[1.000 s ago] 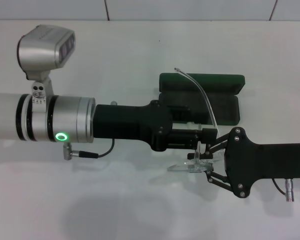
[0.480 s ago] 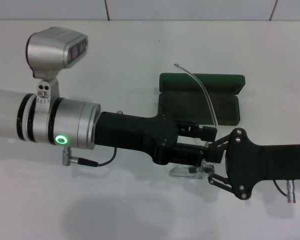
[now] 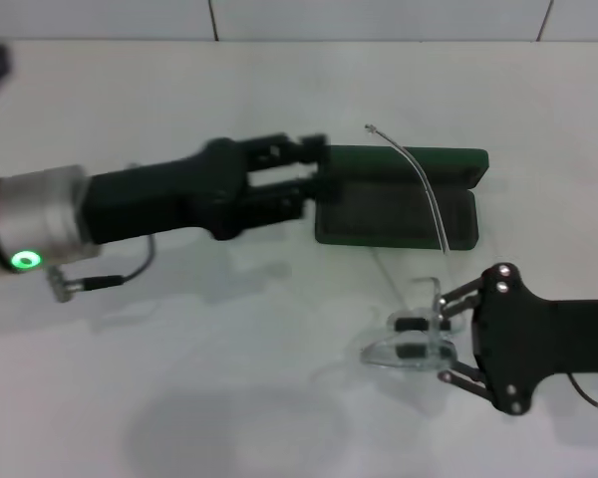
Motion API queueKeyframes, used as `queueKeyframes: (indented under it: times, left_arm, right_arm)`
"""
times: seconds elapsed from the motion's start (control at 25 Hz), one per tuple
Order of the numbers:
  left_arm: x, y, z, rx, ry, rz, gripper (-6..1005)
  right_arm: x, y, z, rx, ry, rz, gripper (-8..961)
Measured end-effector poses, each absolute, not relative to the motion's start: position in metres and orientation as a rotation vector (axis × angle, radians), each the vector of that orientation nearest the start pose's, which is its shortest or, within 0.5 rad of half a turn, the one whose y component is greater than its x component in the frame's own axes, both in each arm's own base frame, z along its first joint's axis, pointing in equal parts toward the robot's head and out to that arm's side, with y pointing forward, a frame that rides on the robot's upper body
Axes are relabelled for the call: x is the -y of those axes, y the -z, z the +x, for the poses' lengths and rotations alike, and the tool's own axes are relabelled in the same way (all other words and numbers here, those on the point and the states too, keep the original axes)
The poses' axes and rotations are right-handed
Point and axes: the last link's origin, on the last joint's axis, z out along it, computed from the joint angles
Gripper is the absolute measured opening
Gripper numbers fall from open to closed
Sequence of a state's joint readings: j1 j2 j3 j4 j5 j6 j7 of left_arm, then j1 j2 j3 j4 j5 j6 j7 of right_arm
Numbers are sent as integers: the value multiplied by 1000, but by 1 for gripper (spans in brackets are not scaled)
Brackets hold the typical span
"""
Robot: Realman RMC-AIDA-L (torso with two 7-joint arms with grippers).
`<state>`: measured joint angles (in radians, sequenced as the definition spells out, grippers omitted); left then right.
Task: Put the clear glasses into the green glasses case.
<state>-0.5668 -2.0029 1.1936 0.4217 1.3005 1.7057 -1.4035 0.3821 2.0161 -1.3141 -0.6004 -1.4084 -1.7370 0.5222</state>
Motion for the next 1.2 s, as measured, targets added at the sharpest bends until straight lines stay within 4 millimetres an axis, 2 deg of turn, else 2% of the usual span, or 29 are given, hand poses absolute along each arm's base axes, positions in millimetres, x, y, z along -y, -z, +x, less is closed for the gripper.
queueKeyframes:
  times: [0.08,0.2,0.32,0.52,0.76,1.0,1.2]
  left_arm:
    - [-311,6,-219,613,1313,-2718,611]
    - [-304,8,-244,516,1204,-2615,611]
    - [-298,17,-252,439,1139,-2578,611]
    - [-291,40,-241,260,1112,-2612,611]
    - [-291,51,-231,79,1103,-2612,611]
    - [-290,55,-223,-63,1119,-2593,611]
    - [-283,53,-221,-178,1149,-2566,611]
  right_arm:
    - [-257,18,229,583,-1101,-2709,121]
    - [-252,6,221,540,-1241,-2733,121]
    - [-250,-1,209,494,-1361,-2799,121]
    - [-257,1,189,363,-1481,-2926,120]
    - [-272,15,173,124,-1542,-3024,121]
    - [-281,26,171,-93,-1517,-3052,120]
    - [-283,26,172,-171,-1516,-3054,121]
